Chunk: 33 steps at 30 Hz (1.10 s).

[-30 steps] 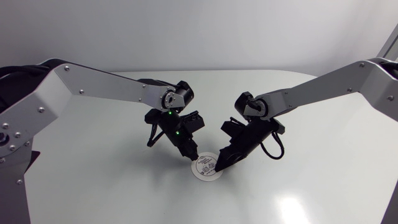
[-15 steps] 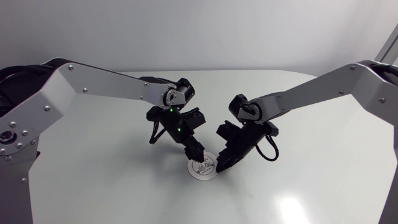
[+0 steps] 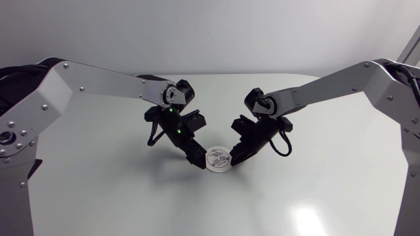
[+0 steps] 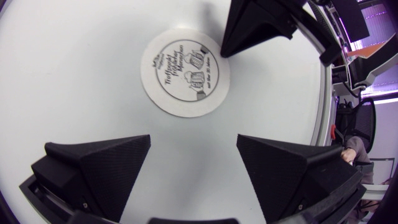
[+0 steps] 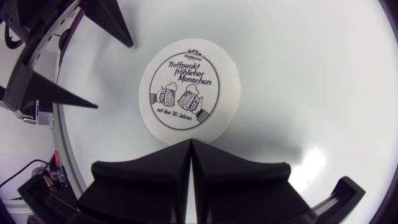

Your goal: Turn the coaster over.

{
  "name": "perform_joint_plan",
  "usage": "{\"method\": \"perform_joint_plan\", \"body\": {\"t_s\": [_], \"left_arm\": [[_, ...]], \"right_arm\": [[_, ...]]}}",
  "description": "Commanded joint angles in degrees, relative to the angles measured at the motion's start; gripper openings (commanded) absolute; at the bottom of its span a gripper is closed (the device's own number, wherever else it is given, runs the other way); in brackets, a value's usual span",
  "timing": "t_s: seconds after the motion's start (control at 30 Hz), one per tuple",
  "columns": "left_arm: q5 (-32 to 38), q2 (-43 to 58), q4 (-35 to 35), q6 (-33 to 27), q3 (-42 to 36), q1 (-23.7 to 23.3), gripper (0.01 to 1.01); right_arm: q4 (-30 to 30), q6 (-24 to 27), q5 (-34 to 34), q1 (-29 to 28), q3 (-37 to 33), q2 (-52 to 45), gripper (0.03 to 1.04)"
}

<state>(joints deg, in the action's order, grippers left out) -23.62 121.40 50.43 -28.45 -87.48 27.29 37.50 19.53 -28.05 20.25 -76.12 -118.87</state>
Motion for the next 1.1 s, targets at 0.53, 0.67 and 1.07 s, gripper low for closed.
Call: {"method": "perform_joint_plan", "body": {"t_s": [0.53,0.67,1.07], "left_arm": [[2.0,8.23,7.4,-2.75,-9.55,1.36,0.738],[3.67,7.79,7.05,-2.49,-9.29,1.8,0.108],[4.98,9.82,7.22,-2.58,-7.35,4.0,0.025]], "right_arm": [[0.56,0.69,0.72,5.85,7.74,1.97,0.04],[0.74,0.86,0.54,5.5,7.91,2.33,0.04],[0.39,1.48,0.02,4.97,8.97,2.77,0.04]]}}
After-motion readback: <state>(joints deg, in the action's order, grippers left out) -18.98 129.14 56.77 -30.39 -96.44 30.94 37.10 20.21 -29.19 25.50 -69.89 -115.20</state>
